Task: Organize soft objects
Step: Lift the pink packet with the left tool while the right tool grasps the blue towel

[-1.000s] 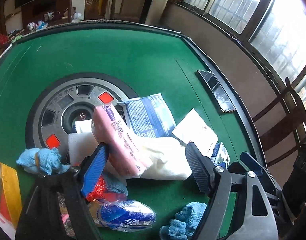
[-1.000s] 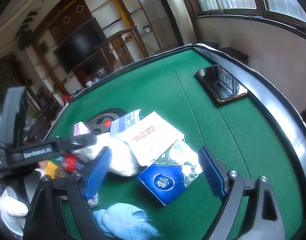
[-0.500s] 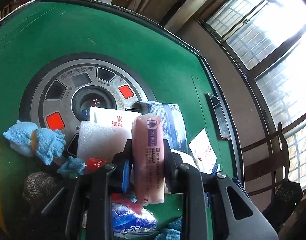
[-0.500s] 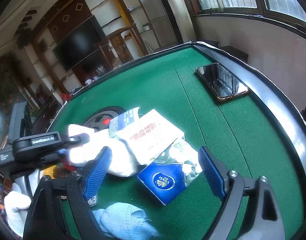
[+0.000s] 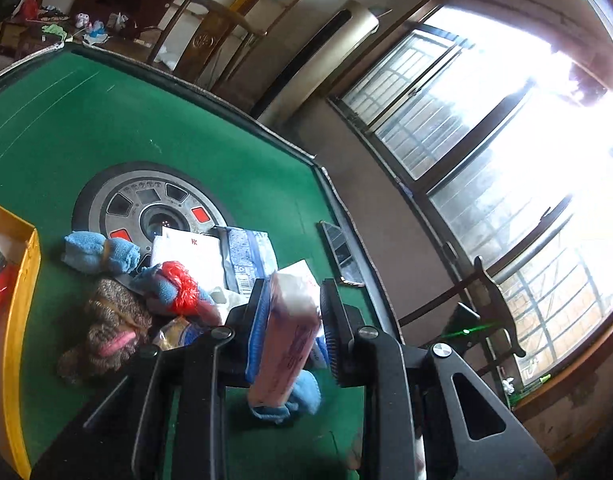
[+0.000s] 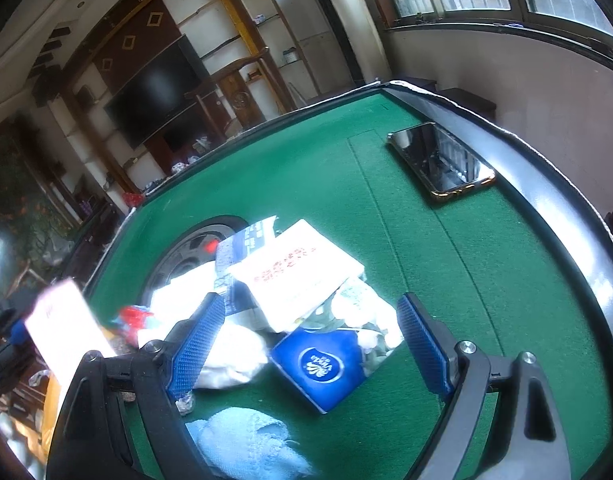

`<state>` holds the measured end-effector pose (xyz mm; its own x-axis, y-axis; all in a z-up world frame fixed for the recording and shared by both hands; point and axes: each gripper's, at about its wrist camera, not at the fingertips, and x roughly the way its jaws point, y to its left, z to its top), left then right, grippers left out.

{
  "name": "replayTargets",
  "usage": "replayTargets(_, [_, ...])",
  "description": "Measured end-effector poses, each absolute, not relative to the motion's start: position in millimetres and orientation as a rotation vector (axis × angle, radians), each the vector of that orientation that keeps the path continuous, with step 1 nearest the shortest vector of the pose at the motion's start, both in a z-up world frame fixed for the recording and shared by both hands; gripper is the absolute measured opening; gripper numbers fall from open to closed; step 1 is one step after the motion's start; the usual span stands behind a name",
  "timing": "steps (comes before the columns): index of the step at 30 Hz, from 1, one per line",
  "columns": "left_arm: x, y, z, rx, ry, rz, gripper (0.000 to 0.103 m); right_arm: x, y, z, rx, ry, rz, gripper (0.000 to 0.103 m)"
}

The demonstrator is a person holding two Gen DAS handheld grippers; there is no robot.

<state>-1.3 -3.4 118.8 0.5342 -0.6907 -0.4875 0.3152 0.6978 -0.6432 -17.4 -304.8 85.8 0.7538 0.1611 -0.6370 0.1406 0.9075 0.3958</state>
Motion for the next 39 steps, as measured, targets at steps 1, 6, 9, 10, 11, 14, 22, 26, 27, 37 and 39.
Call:
replayTargets(1, [-10.6, 4.1, 123.5, -0.538, 0.778, -0.643, 0.023, -17.3, -302.7, 86.3, 0.441, 0.721, 0.031, 0.084])
replayTargets(6, [-47.3, 37.8, 129.8, -0.557, 0.71, -0.64, 0.023, -15.9, -282.4, 85.6, 0.381, 0.736, 0.087, 0.084])
replayTargets(9, [-63.3, 38.5, 116.4, -0.443, 0.721, -0.594, 0.025, -15.5, -275.6, 83.7, 0.353, 0.749, 0.084, 0.084])
replayTargets(10, [-70.5, 33.1, 109.2, -0.37, 0.728, -0.567, 0.027, -16.3, -275.4, 83.6, 0.351, 0.749, 0.077, 0.084])
replayTargets(11, [-76.2, 28.0, 100.4, -0.331, 0.739, -0.57, 0.033, -18.0, -276.3, 83.6, 0.356, 0.75, 0.072, 0.084])
replayTargets(14, [-88.4, 22.5, 81.3, -0.356, 0.798, -0.638, 0.064, -28.9, -282.4, 84.2, 0.397, 0.759, 0.061, 0.084])
replayTargets(22, [-107.0, -16.8, 66.1, -0.34, 0.865, -0.625, 0.081, -69.4, -288.3, 85.7, 0.427, 0.807, 0.101, 0.084])
replayTargets(26, [-108.7, -54.8, 46.6, -0.197, 0.899, -0.569, 0.081, -70.8, -278.5, 84.6, 0.375, 0.858, 0.135, 0.084])
replayTargets(27, [-106.8, -56.0, 38.8, -0.194, 0.909, -0.564, 0.079, -70.3, -273.8, 84.1, 0.343, 0.87, 0.136, 0.084])
replayTargets(37, [-96.7, -1.7, 30.7, -0.343, 0.942, -0.608, 0.023, -49.9, -215.9, 65.5, 0.141, 0.976, 0.183, 0.084])
replayTargets(39, [-100.2, 15.9, 47.0, -0.369, 0.893, -0.602, 0.023, -43.4, -207.8, 56.9, 0.129, 1.0, 0.174, 0.084])
